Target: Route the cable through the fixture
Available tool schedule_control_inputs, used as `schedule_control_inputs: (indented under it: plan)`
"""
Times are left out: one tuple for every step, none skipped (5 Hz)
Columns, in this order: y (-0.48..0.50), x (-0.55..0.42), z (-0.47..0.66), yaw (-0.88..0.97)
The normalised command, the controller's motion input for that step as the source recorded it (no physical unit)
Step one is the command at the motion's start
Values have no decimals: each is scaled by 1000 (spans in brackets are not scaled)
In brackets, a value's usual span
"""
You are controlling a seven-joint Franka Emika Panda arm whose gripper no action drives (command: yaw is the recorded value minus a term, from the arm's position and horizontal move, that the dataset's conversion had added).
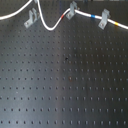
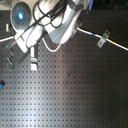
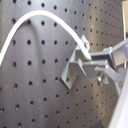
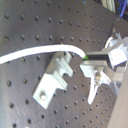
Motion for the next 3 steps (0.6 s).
schedule_control_inputs:
  plan:
    - [274,-374,288,391]
    - [298,-136,212,371]
    - [122,199,197,191]
